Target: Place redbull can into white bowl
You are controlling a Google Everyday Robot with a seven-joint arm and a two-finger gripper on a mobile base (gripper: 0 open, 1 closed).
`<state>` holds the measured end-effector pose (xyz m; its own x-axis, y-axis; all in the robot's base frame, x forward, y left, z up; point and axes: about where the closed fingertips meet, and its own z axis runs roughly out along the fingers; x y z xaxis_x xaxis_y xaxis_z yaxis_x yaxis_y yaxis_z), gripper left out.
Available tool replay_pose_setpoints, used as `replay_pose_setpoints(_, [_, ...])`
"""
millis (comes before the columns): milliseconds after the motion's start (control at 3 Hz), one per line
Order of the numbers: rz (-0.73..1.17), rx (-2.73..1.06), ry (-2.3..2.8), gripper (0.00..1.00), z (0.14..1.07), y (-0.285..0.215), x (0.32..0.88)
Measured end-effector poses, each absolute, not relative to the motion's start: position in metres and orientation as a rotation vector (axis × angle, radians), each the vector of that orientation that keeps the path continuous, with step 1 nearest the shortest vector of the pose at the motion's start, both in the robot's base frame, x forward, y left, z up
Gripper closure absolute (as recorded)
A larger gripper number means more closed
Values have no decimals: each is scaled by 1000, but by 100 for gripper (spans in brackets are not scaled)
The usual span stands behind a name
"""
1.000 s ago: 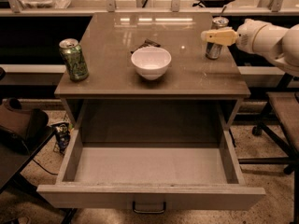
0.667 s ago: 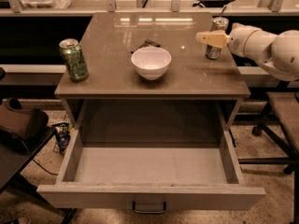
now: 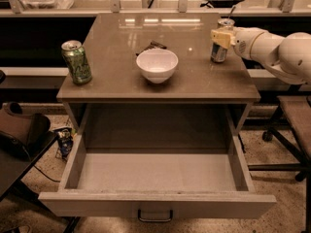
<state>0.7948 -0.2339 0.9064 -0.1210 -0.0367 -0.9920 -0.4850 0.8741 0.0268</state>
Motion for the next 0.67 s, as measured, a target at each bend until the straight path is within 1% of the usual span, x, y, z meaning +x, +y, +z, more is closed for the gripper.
replay_pose_setpoints(333, [403, -418, 1665, 93, 907, -229, 797])
replay_pose_setpoints(667, [398, -439, 1676, 100, 911, -225, 800])
